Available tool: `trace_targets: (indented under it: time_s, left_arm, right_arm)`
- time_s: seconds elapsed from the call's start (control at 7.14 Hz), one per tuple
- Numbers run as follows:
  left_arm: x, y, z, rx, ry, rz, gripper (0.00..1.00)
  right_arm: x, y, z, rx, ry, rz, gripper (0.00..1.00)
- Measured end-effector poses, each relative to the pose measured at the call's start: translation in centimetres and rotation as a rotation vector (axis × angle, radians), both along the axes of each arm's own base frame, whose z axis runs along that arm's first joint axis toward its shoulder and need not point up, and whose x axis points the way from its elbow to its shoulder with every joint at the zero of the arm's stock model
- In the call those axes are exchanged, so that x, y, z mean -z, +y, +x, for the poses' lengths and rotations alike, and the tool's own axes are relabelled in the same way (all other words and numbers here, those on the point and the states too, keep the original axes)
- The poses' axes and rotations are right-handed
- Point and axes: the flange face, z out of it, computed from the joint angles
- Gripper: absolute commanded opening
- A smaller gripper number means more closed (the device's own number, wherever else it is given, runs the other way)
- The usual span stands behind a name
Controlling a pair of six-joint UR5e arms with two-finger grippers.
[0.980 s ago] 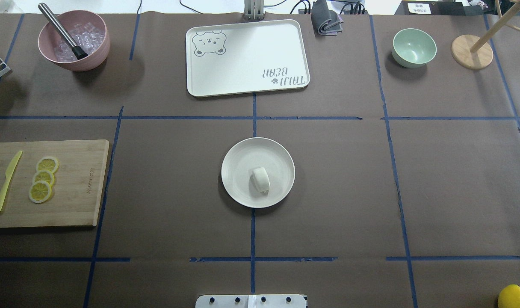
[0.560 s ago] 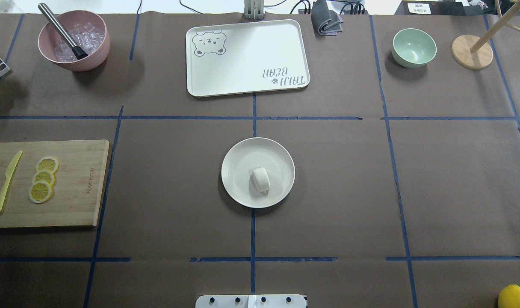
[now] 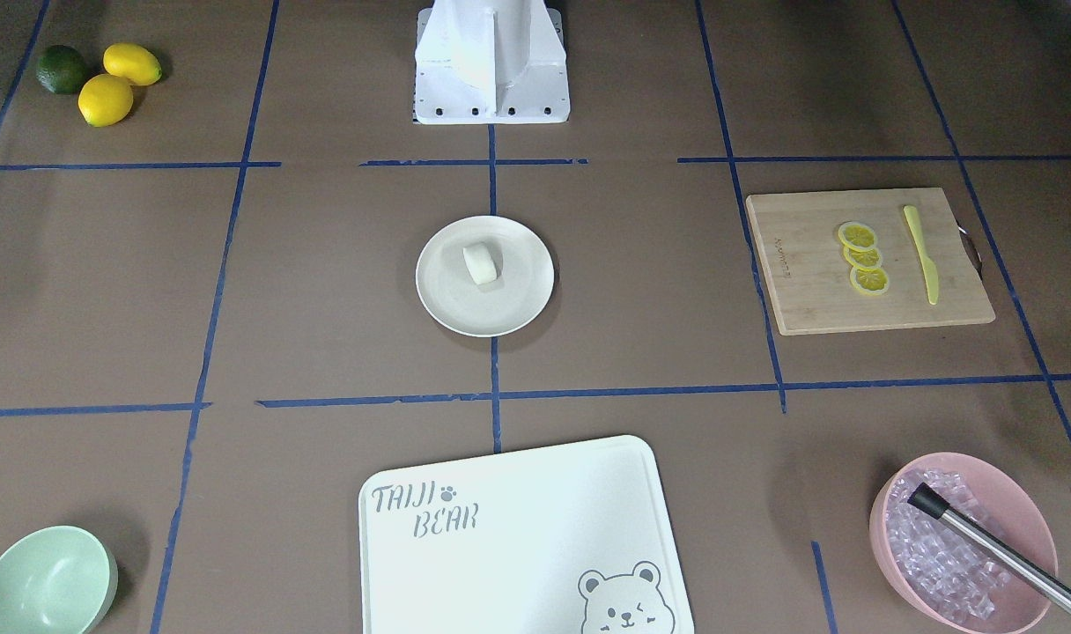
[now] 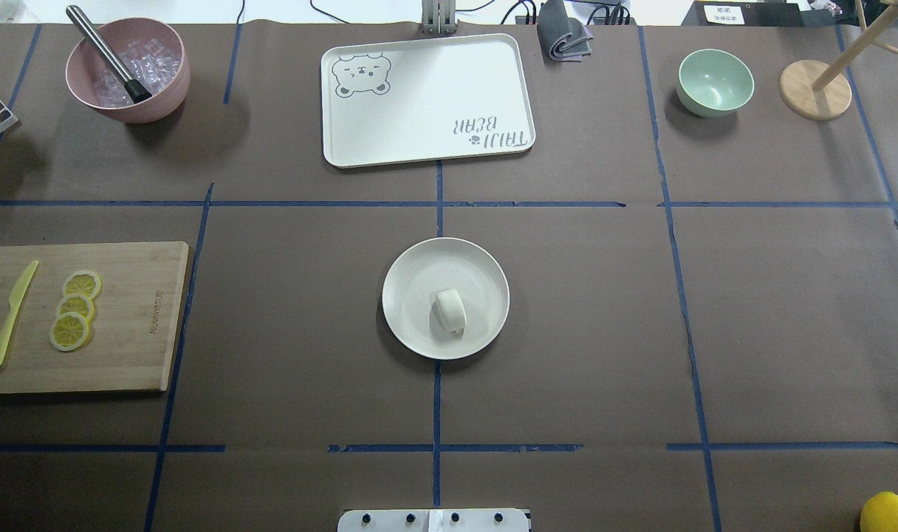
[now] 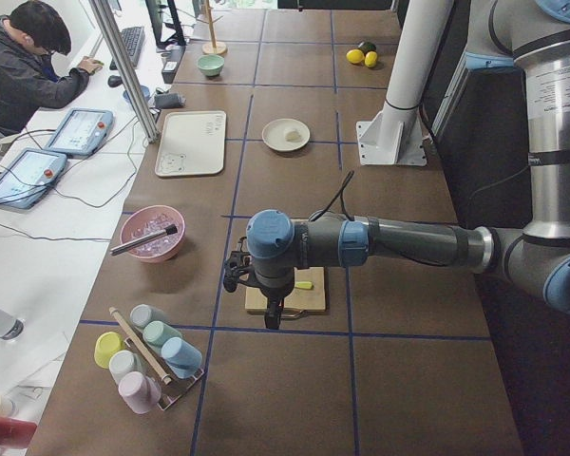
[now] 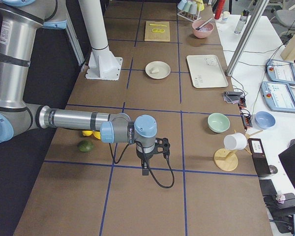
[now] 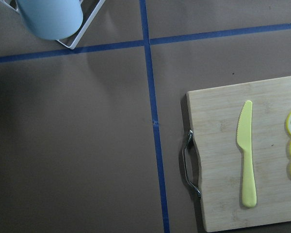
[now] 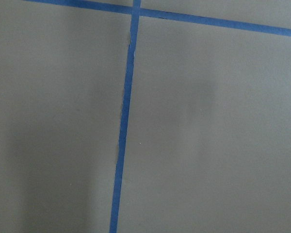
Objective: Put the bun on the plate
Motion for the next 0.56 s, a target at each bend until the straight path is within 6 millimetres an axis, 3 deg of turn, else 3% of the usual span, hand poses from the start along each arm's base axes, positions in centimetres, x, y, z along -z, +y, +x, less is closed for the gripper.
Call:
trace_targets:
  time_s: [0.28, 0.56]
  left_arm:
    - [-1.8, 0.5, 0.0, 0.003, 0.000, -0.019, 1.00]
    - [-2.4, 1.2, -0.1, 0.002, 0.000, -0.031, 1.00]
  right_arm:
    - [-0.1, 0.3, 0.0, 0.002, -0.003, -0.002, 1.00]
    - [-0.1, 0.3, 0.0, 0.002, -0.004, -0.002, 1.00]
